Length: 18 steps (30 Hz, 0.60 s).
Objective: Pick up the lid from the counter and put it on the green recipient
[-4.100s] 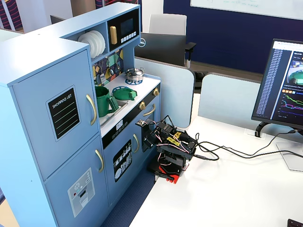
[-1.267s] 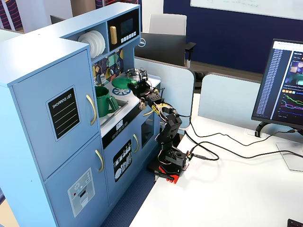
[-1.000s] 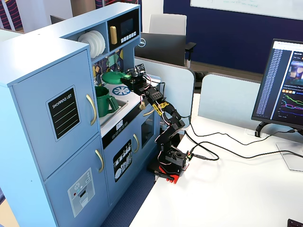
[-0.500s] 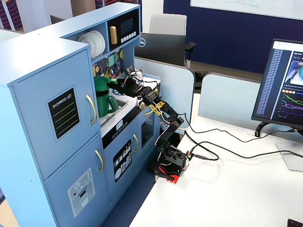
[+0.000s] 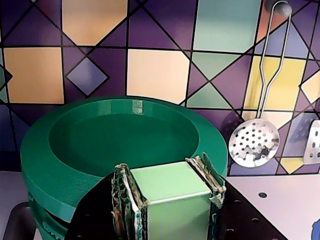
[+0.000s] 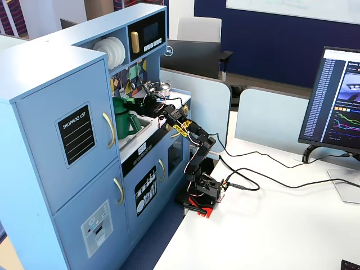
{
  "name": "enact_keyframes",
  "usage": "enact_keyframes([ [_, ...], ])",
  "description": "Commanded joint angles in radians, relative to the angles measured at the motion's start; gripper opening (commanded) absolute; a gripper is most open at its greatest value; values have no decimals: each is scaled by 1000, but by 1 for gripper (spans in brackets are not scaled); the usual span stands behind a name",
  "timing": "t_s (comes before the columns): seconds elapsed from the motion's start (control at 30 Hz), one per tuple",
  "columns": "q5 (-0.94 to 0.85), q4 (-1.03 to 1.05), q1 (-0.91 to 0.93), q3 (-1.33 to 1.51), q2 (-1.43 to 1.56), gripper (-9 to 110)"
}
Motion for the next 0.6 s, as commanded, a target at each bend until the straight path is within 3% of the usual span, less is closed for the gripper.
enact_keyframes([
  [0.0, -18, -31, 5, -32, 37, 0],
  [0.5, -34, 5, -8, 74, 118, 0],
  [0.57, -25, 5, -9, 74, 123, 9],
])
